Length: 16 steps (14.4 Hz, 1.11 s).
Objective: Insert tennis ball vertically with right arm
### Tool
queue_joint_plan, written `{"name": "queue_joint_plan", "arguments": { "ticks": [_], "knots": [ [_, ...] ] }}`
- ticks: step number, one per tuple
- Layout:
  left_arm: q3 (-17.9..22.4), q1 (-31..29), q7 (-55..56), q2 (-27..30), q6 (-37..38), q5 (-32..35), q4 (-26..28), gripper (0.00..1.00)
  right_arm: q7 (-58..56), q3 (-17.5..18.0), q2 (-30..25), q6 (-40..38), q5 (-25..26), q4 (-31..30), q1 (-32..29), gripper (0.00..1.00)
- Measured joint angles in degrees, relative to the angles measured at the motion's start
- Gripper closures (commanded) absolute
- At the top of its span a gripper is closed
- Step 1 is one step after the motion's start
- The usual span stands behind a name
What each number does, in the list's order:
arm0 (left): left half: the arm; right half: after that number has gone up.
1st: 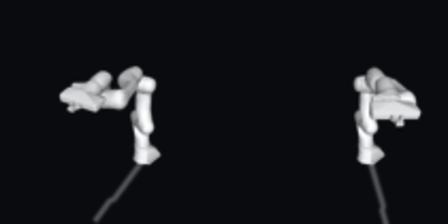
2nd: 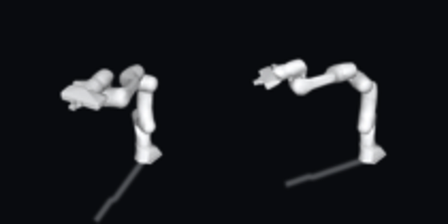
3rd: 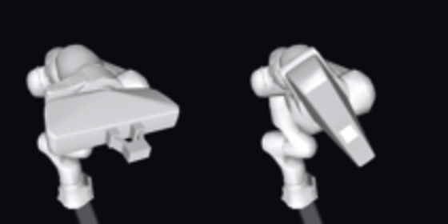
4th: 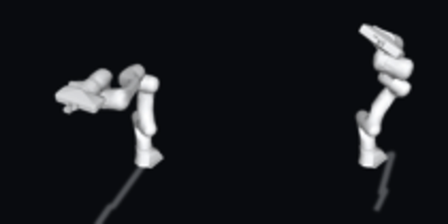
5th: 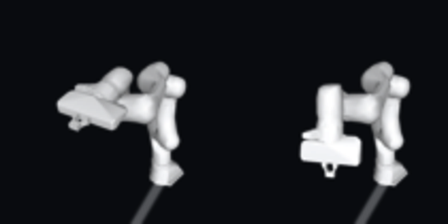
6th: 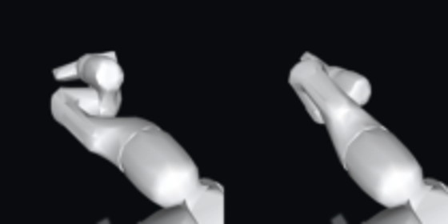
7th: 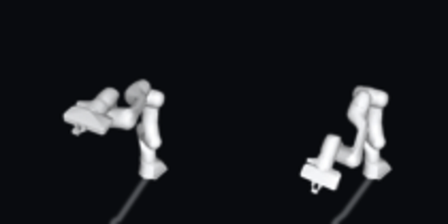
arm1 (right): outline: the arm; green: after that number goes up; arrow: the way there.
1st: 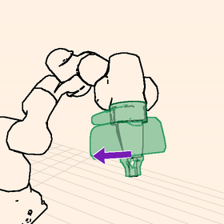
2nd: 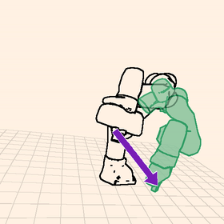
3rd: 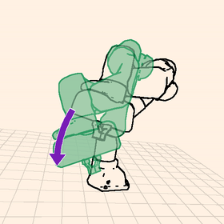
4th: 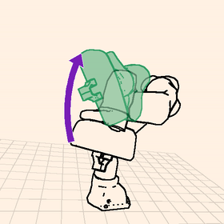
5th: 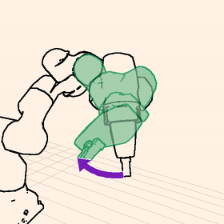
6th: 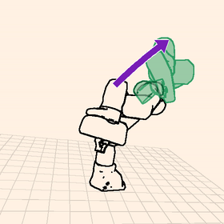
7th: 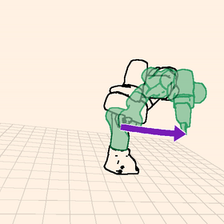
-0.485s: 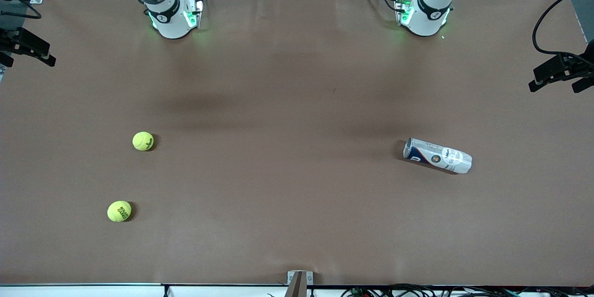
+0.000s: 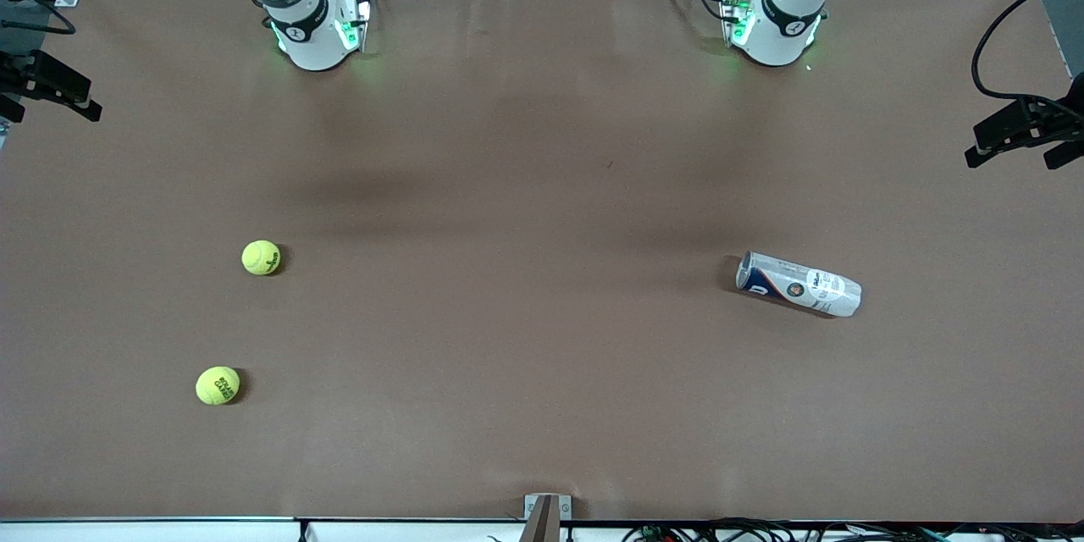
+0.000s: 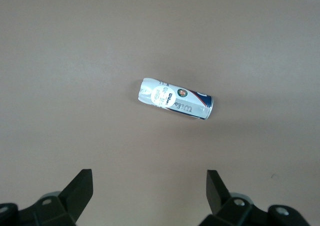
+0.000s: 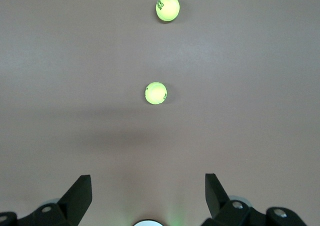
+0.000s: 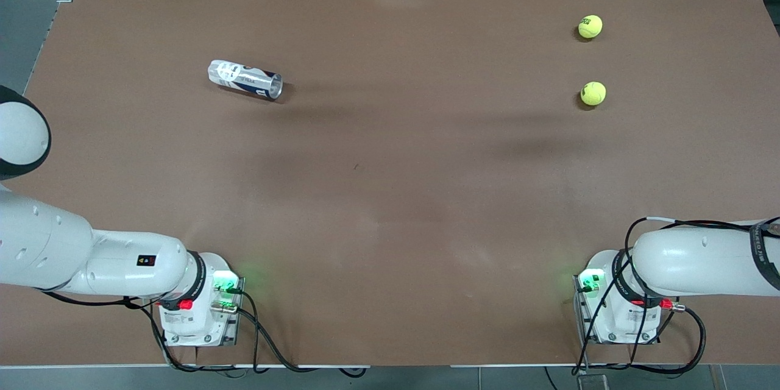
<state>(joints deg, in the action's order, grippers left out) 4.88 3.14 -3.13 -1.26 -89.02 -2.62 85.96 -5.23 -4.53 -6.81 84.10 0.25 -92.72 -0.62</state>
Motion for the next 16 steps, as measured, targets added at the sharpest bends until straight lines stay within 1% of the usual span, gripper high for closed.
{"name": "queue_joint_plan", "arguments": {
  "ticks": [6, 11, 13, 16],
  "knots": [
    [0.1, -0.2, 1.3, -0.2, 0.0, 0.0, 0.1, 0.0, -0.1, -0.1, 0.1, 1.0, 0.1, 0.1, 0.0, 0.0],
    [-0.7, 0.6, 9.3, -0.9, 1.6, 0.0, 0.4, 0.0, -0.1, -0.8, 2.4, 5.0, 0.3, 0.0, -0.4, 0.0],
    [-2.0, 1.3, 16.5, -1.1, 2.3, -0.1, 0.5, 0.0, -0.1, -0.9, 4.8, 6.3, 1.0, 0.0, -0.7, 0.0],
    [-6.1, 2.0, 33.4, -1.9, 2.4, -0.1, 0.8, 0.0, -0.3, -1.0, 8.2, 10.4, 2.4, 0.1, -1.2, 0.0]
  ]
}}
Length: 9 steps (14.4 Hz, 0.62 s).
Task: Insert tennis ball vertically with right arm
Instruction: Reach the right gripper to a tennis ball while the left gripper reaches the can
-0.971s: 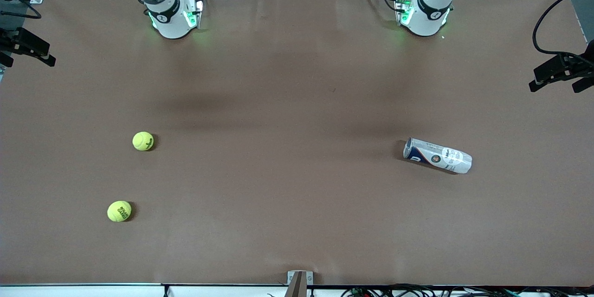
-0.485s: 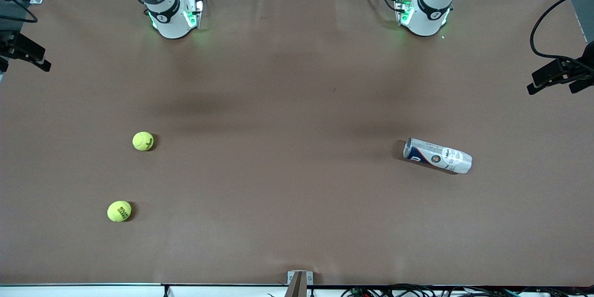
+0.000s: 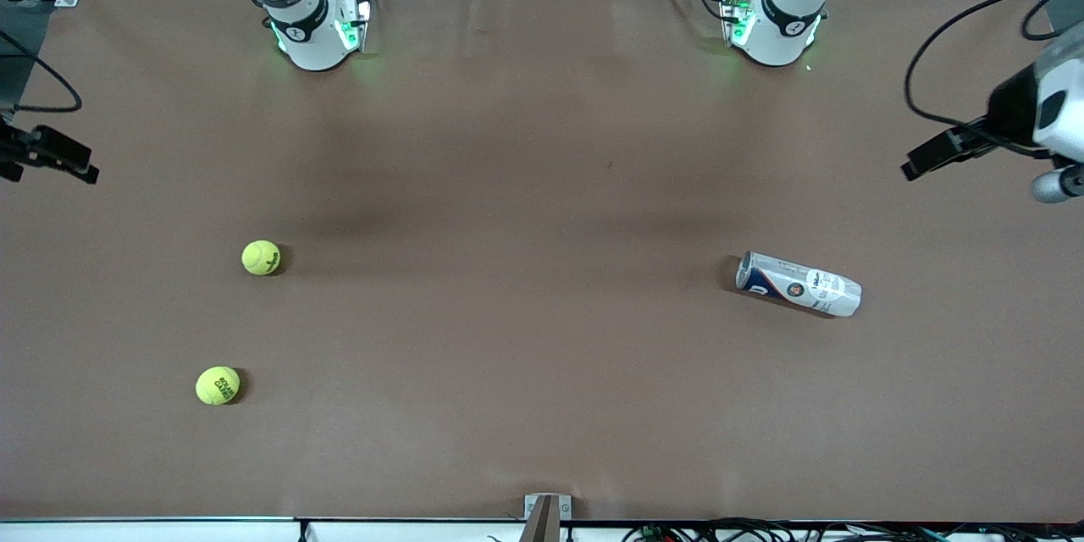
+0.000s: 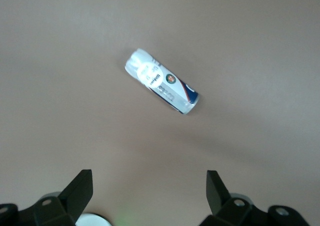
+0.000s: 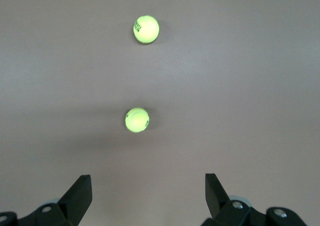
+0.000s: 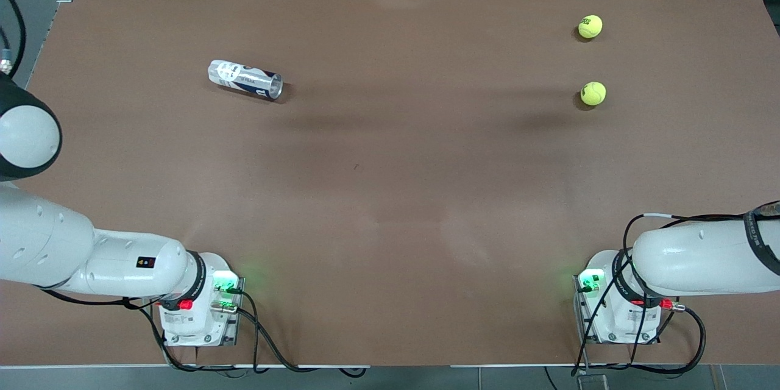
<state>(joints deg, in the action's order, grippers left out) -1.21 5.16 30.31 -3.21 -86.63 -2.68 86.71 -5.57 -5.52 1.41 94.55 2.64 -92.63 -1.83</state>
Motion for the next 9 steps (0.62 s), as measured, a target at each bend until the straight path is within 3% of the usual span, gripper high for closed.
{"name": "queue_joint_plan", "arguments": {
  "ticks": [4, 9],
  "knots": [
    [-3.5, 0.5, 18.3, -2.4, 0.0, 0.1, 0.3, 0.0, -0.3, -0.1, 4.3, 5.0, 0.2, 0.0, -0.8, 0.0],
    [-8.1, 1.0, 35.7, -7.3, -1.5, 5.3, 0.4, 0.0, -0.5, -0.1, 13.1, 18.2, 0.2, -0.1, -1.4, 0.0]
  ]
}}
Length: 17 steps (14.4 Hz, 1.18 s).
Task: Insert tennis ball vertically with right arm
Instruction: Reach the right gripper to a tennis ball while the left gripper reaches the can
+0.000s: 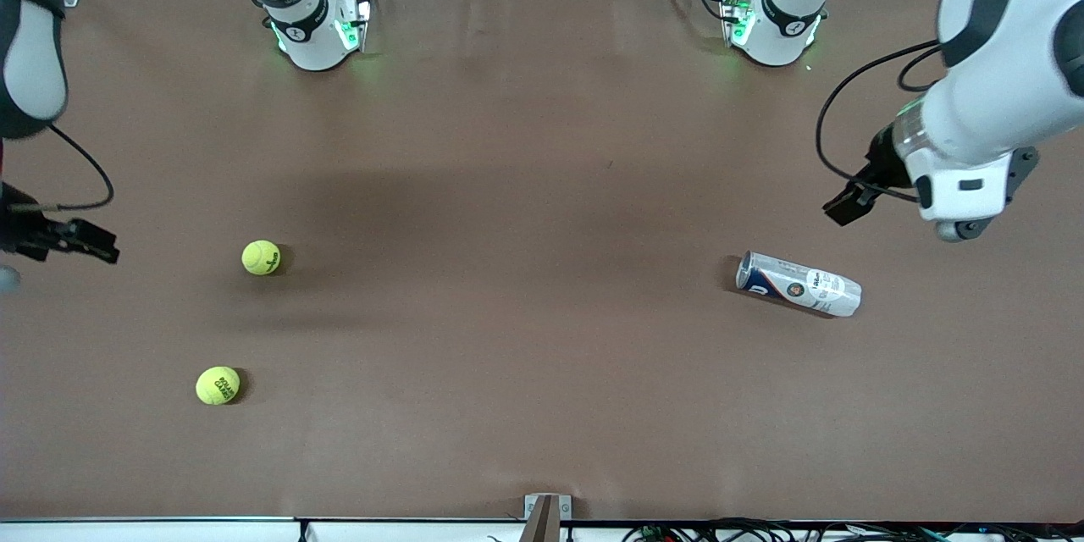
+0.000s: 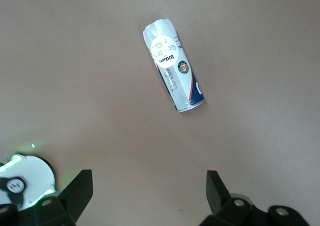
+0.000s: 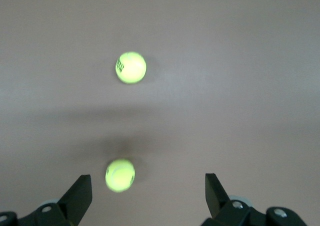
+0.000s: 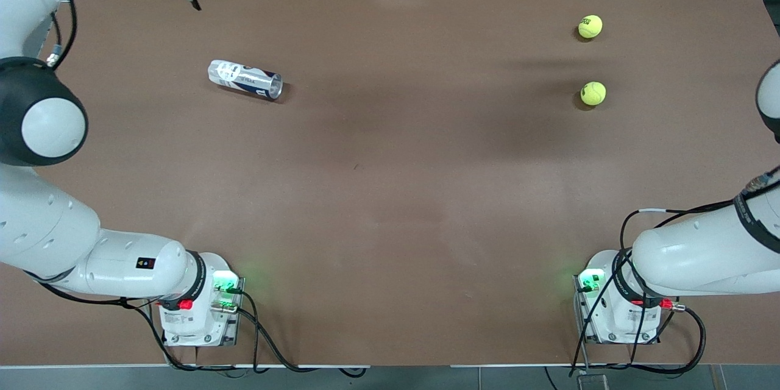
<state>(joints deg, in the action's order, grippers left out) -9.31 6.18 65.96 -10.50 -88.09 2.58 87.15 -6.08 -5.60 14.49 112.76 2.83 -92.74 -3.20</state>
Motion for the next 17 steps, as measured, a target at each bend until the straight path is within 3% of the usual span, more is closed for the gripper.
{"name": "queue_joint_plan", "arguments": {
  "ticks": [9, 12, 17],
  "knots": [
    [-0.6, 5.3, 23.9, -9.8, -4.7, 15.2, 0.7, 0.0, 3.3, 0.9, 18.4, 29.6, -7.2, -0.1, 1.2, 0.0],
    [-0.5, 5.6, 28.1, -10.8, -11.2, 18.2, 5.8, 0.0, 3.5, 0.9, 23.6, 36.5, -9.3, 0.0, 1.9, 0.0],
    [-0.2, 2.6, 35.7, -9.9, -24.3, 24.6, 16.4, 0.0, 3.7, 0.9, 26.6, 40.8, -10.0, 0.1, 2.1, 0.0]
  ]
}}
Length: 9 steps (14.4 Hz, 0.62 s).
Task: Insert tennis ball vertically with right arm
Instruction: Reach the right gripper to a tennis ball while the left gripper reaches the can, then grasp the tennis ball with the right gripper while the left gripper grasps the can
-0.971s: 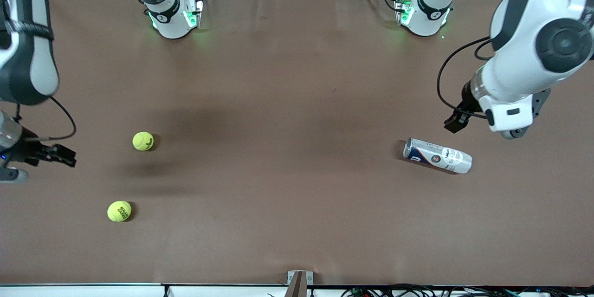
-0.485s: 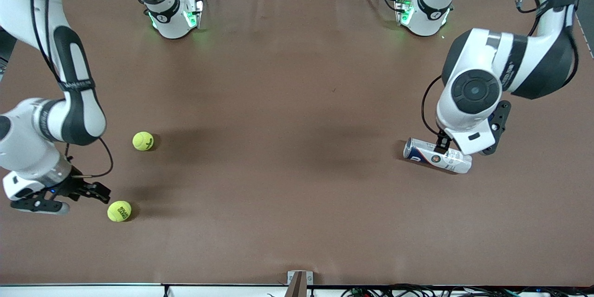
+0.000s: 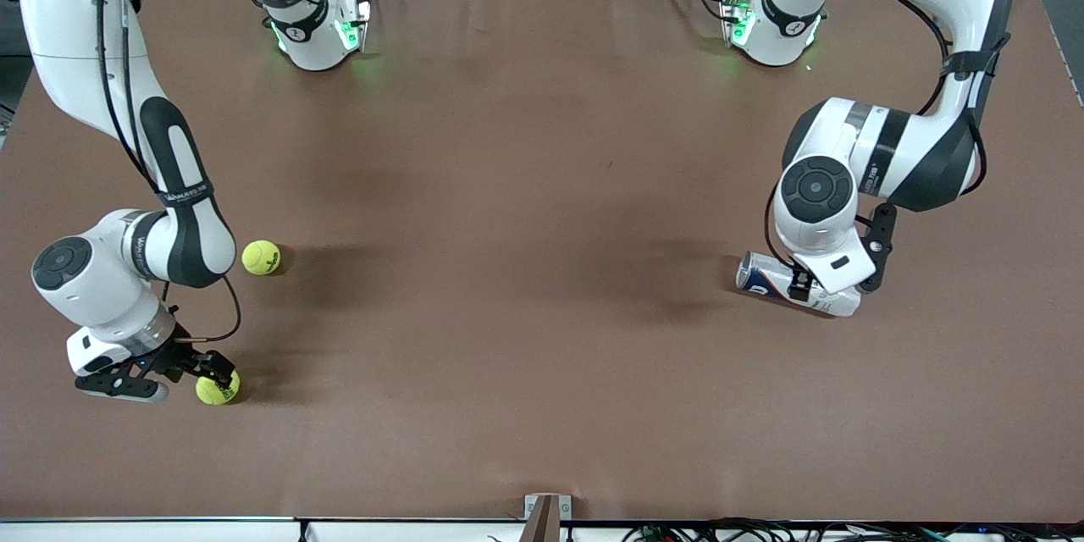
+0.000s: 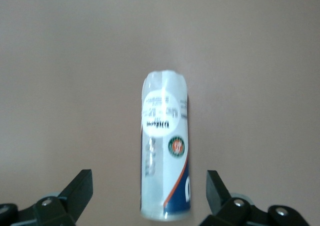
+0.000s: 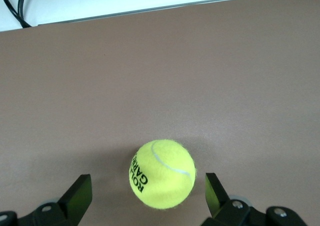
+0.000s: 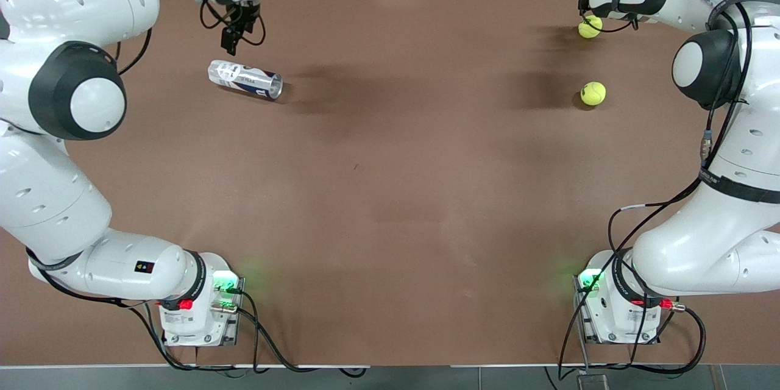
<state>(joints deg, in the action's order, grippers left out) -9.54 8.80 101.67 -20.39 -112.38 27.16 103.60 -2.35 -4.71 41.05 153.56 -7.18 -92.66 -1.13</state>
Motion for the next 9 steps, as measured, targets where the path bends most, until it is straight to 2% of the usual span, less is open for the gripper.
{"name": "queue_joint_plan", "arguments": {
  "ticks": [6, 7, 9],
  "knots": [
    [0.1, -6.0, 1.7, 0.6, -13.9, 3.9, 8.9, 0.0, 0.0, -0.1, 3.6, 5.7, -0.3, 0.0, 0.0, 0.0],
    [0.1, -7.1, 1.7, 0.6, -16.2, 4.1, 10.0, 0.0, 0.0, -0.1, 4.1, 6.7, -0.3, 0.0, 0.0, 0.02],
    [0.1, -8.8, 1.9, 0.6, -20.5, 4.1, 12.0, 0.0, 0.0, -0.1, 4.8, 7.5, -0.3, 0.0, 0.0, 0.14]
  ]
}}
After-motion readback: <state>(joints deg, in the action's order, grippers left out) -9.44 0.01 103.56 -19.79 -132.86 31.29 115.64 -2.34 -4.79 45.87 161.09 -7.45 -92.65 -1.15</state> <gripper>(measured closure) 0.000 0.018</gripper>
